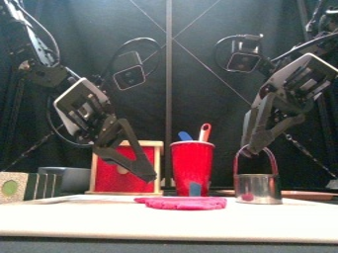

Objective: Get the cutter from the drawer then cut the dough then place the extra dough in the bowl
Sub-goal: Place the extra dough in the bowl

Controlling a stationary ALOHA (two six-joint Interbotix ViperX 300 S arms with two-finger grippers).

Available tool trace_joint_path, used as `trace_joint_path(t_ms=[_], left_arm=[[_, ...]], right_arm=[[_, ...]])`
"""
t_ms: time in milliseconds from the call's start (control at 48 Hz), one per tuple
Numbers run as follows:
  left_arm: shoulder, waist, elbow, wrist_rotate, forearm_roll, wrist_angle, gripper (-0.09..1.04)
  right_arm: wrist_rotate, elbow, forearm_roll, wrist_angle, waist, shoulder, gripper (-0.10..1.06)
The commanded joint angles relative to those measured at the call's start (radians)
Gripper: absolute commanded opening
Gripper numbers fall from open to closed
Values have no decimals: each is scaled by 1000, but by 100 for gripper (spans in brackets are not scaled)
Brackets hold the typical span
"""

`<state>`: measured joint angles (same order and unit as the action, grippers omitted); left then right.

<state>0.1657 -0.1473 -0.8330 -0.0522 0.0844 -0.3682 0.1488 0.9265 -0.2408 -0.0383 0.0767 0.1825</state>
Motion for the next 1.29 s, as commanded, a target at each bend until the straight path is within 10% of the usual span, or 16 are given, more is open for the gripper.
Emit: trace_joint_path(t_ms=[21,354,708,1292], left_arm=[[-38,5,5,2,0,-5,48],[-55,31,17,-2,17,-5,55],[-25,46,91,5,11,44,88],[87,48,249,-2,-187,382,89]], right_arm=[[2,-14,-9,11,-5,20,72],[3,-52,-11,14,0,32,77],[0,-78,-15,15,2,32,82],[0,-67,-40,14,-9,51,82]])
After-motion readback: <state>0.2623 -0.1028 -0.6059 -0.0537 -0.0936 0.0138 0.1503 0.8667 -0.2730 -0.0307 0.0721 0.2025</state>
